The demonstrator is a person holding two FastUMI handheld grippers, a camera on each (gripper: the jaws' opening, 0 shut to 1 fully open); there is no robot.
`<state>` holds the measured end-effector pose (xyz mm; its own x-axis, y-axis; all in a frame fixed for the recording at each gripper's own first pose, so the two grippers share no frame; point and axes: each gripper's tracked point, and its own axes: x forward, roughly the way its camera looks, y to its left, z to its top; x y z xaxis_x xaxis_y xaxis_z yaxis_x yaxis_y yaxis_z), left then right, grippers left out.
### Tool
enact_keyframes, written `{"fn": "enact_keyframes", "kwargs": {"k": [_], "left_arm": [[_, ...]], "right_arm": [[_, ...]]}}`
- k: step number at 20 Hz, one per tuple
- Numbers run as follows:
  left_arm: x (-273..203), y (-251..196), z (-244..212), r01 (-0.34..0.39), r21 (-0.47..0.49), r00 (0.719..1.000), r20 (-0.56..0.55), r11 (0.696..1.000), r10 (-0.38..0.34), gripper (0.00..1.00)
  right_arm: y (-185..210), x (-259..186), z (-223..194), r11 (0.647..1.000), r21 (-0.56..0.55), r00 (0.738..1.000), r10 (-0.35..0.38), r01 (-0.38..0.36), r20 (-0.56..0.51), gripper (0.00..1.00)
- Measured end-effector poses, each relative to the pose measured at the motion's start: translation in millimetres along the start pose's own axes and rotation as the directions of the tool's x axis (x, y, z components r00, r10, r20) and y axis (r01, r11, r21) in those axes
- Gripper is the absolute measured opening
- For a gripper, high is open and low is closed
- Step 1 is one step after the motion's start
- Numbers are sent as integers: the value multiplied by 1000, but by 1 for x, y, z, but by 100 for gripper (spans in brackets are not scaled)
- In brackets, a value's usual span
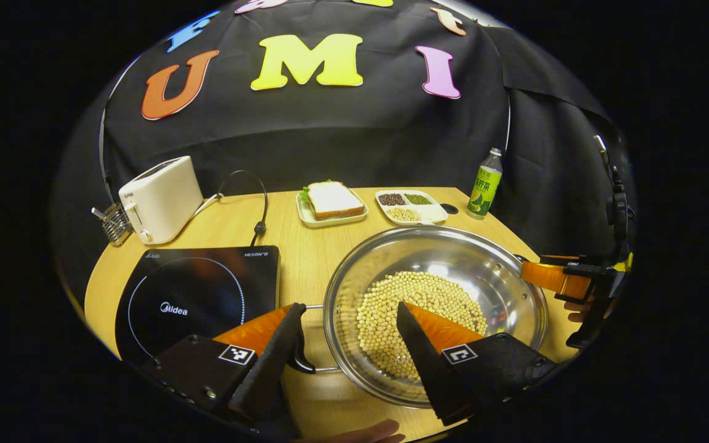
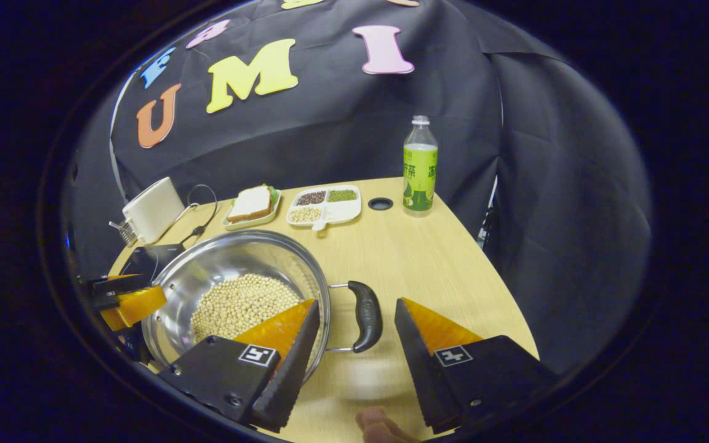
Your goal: First push the handle of the pot to place it horizontally, then grasp the pot with both hands and set it on the induction cooktop.
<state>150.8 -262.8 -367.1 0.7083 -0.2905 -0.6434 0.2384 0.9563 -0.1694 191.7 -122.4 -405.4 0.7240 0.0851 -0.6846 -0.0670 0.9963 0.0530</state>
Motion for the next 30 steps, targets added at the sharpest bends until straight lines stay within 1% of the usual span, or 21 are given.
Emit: {"fn": "enact_keyframes", "kwargs": {"k": [2,6,9,11,12,13,14,15,16,17,18,21,23,24,25,26,27,28,29,30], "left_arm": [[1,-4,-3,4,-5,1000,-19,1000,-4,93],[2,-1,0,4,-30,1000,-21,1000,-5,92],[6,-1,-6,20,-3,999,-50,1000,-21,90],[7,-5,-11,33,-34,997,-74,999,-35,83],[8,-3,-10,27,-31,998,-62,999,-29,75],[5,-2,-11,30,-29,998,-61,999,-31,73],[1,0,-9,26,-33,998,-50,999,-28,77],[-2,3,-3,9,-32,1000,-27,999,-10,67],[-5,14,3,-27,-15,1000,-4,1000,27,84],[-6,25,7,-68,-2,998,12,998,68,78],[-7,28,5,-80,-1,997,3,997,80,84],[2,29,-17,-63,-56,994,-95,996,58,88],[8,31,-29,-66,-77,987,-150,995,54,88],[9,34,-27,-70,-75,988,-143,995,59,73],[12,37,-28,-80,-73,987,-144,994,69,77],[12,36,-29,-76,-82,987,-149,994,64,51],[12,35,-29,-67,-94,987,-149,993,52,64],[13,35,-28,-58,-97,988,-149,994,43,70],[13,35,-27,-49,-81,988,-148,995,37,60],[14,36,-27,-46,-76,989,-147,996,35,57]], "right_arm": [[-2,9,-3,1000,-4,1000,-6,6,-21,79],[1,17,-2,1000,-1,999,9,-9,-32,81],[2,21,-4,1000,4,999,19,-19,-38,80],[3,21,-5,1000,0,999,27,-27,-34,80],[2,22,-4,1000,2,999,31,-31,-33,80],[2,22,-6,999,3,999,35,-35,-36,80],[2,21,-8,999,5,998,41,-40,-39,80],[2,22,-10,999,9,998,44,-43,-45,80],[1,22,-12,999,12,998,47,-46,-52,80],[1,22,-13,999,15,997,49,-49,-56,82],[1,22,-14,999,18,997,51,-50,-56,80],[3,22,-13,999,25,997,46,-45,-59,81],[4,21,-14,999,30,997,42,-40,-66,79],[5,20,-14,999,37,997,38,-36,-69,79],[6,20,-15,999,42,997,36,-33,-74,73],[6,21,-15,998,50,997,30,-26,-73,70],[6,19,-15,998,52,997,25,-21,-79,67],[6,17,-16,998,58,997,21,-16,-80,66],[7,16,-16,998,67,996,15,-10,-83,65],[7,15,-18,998,61,996,8,-2,-87,64]]}}
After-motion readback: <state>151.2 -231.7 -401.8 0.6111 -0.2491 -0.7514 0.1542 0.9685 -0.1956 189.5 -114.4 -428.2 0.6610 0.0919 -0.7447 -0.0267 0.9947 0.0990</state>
